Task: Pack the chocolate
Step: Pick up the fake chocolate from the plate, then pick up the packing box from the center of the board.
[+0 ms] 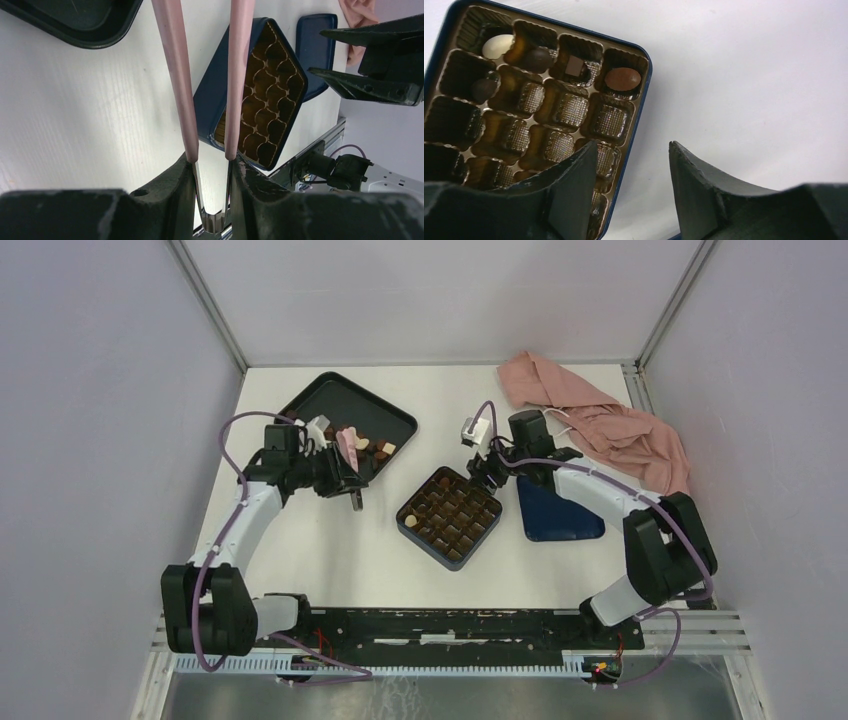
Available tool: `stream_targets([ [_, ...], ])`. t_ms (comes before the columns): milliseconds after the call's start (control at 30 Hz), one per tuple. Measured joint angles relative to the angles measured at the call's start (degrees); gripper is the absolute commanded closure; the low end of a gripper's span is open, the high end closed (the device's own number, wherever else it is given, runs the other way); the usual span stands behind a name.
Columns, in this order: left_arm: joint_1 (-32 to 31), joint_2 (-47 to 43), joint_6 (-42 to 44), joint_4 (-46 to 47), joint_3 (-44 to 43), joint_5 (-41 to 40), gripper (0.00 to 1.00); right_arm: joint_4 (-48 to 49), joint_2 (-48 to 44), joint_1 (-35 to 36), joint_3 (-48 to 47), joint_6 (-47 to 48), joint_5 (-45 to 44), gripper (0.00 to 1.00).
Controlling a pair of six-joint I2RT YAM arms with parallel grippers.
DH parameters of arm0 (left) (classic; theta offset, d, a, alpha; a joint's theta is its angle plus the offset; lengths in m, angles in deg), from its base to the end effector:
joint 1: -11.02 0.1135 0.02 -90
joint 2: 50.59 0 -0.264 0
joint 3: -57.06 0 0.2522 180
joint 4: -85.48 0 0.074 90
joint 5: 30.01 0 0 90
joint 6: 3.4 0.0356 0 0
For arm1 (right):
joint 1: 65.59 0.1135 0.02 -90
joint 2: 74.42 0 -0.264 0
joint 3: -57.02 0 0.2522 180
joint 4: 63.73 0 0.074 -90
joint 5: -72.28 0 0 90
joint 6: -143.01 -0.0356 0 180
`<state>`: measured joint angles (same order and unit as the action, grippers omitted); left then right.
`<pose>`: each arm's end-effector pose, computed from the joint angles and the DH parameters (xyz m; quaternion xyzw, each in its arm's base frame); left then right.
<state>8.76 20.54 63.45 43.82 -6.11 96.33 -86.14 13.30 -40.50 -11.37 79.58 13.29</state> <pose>0.2499 -0.0310 0.2502 -0.0558 0.8965 -0.3576 0.2555 0.2870 0.1546 0.2242 -0.4815 0.7439 0.2389 0.3970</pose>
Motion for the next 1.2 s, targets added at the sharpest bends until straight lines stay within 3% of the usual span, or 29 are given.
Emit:
stream_targets([
  [667,0.3,-4.4,-0.2,0.6,2.8,2.8,0.97,-4.7,5.9,1.1,-1.3,-0.1,-4.8,0.58],
  [967,0.3,-5.6,-0.2,0.7,3.1,3.8,0.98,-5.6,6.4,1.2,-1.3,0.5,-5.4,0.86],
  [1200,0.2,-5.7,-0.2,1.0,4.3,4.6,0.98,-4.1,5.5,1.5,-0.4,-0.2,-7.0,0.99],
])
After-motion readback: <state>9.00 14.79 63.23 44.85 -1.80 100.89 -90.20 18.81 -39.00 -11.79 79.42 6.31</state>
